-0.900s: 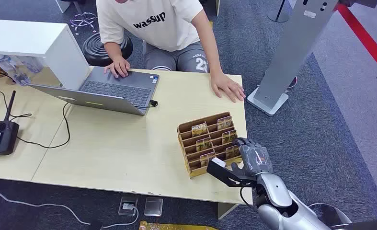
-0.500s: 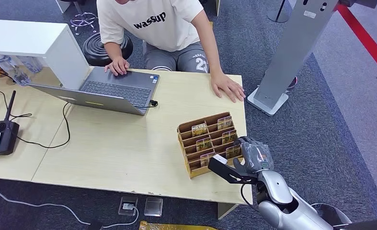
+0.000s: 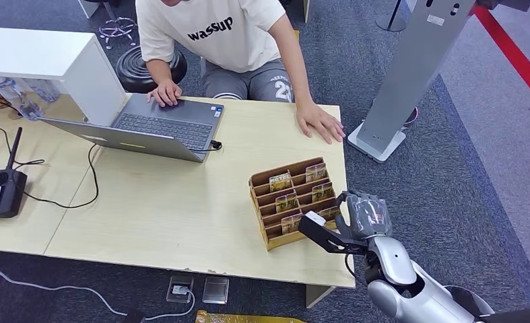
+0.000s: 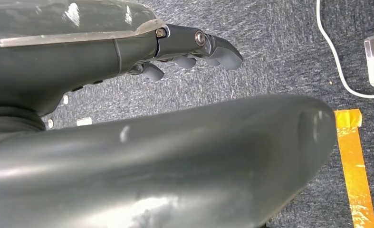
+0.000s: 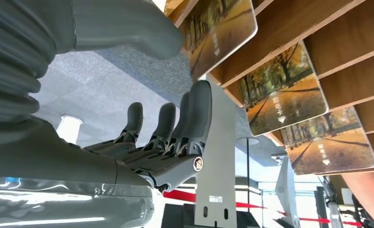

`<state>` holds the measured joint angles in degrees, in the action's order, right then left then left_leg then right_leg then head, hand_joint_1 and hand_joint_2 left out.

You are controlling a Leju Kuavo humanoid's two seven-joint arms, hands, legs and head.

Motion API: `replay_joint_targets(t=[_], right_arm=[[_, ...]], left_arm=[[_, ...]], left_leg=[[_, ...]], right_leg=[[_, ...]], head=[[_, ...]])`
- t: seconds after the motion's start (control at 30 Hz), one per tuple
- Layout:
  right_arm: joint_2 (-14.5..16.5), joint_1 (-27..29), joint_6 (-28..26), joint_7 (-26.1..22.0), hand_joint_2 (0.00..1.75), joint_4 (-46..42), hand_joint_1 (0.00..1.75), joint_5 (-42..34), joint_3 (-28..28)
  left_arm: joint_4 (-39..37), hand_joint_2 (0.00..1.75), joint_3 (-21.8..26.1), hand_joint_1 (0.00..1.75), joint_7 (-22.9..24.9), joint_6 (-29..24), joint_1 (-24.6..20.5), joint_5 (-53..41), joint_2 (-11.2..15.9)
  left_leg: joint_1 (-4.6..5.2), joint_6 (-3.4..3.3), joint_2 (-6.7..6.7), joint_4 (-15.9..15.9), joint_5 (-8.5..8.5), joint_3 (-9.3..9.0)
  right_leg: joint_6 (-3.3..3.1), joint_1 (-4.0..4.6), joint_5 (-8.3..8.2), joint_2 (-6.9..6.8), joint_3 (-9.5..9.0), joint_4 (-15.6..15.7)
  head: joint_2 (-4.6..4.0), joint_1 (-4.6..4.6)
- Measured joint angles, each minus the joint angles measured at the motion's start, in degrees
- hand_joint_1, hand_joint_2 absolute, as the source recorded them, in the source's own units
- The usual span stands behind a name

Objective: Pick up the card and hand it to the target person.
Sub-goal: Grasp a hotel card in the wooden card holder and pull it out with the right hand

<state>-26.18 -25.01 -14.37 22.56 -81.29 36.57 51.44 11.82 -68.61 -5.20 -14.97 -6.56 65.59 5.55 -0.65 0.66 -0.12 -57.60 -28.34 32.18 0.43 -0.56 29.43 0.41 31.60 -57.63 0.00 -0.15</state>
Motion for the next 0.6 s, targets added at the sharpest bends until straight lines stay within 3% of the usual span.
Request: replay_joint_targets(t=[0.47,0.6], right_arm=[[-0.5,0.1,-0.1,0.3,1.75,-0.7,0.59,-1.2,0.1],[-0.5,0.2,-0.1,0.1,1.75,-0.7,0.60,-1.3,0.3]], left_arm=[[0.0,0.00,0.0,0.00,-0.2,0.2,0.0,0.0,0.0],[0.0,0.00,0.0,0.00,-0.2,0.2,0.0,0.0,0.0]], left_leg=[[0.00,0.00,0.00,0.0,0.00,0.00],[0.00,0.00,0.00,0.0,0.00,0.00]], right_leg=[[0.00,0.00,0.00,0.00,0.00,0.0],[0.00,0.00,0.00,0.00,0.00,0.0]], head=[[0.00,0.00],[0.00,0.00]])
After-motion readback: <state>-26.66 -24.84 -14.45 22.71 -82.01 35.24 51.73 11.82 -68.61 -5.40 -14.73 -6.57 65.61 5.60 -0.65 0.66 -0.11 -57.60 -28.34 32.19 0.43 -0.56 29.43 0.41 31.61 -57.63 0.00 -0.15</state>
